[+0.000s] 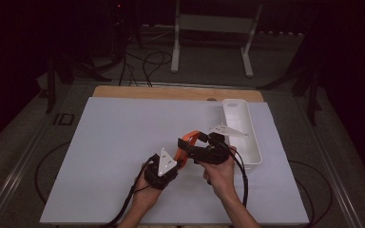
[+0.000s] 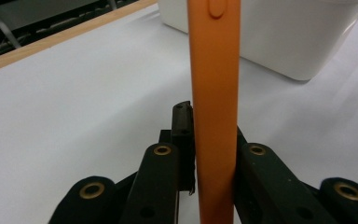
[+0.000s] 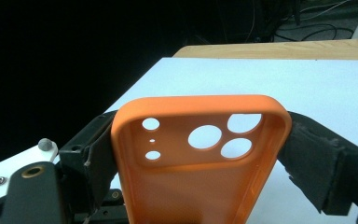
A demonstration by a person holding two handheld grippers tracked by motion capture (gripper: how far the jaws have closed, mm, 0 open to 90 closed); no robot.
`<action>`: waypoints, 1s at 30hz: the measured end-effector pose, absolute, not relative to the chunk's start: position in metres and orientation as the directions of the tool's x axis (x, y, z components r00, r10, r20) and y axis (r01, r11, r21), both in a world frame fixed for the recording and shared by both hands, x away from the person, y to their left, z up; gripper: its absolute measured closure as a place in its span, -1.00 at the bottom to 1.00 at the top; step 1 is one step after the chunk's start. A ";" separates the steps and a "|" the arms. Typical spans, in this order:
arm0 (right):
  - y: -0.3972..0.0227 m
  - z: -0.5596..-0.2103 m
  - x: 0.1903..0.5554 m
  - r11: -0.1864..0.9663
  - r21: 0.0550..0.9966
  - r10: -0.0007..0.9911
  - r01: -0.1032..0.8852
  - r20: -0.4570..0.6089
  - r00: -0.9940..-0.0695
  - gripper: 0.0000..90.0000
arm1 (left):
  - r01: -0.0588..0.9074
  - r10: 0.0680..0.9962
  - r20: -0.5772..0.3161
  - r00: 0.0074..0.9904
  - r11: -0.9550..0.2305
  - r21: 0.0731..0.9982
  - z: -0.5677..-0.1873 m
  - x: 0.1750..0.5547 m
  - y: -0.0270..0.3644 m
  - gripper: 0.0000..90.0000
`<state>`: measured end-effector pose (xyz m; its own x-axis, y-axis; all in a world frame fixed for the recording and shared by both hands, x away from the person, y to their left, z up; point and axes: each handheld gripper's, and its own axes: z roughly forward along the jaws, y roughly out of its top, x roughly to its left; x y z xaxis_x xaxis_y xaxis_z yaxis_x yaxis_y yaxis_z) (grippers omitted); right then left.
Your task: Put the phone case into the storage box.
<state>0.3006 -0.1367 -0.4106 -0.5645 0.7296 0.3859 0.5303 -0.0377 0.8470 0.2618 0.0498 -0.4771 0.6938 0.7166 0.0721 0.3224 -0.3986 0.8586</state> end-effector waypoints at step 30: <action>-0.138 -0.409 0.300 -0.048 0.855 0.740 0.516 0.377 -0.557 -0.62 | 0.342 0.707 0.027 0.706 -0.374 0.862 -0.472 0.264 0.053 0.35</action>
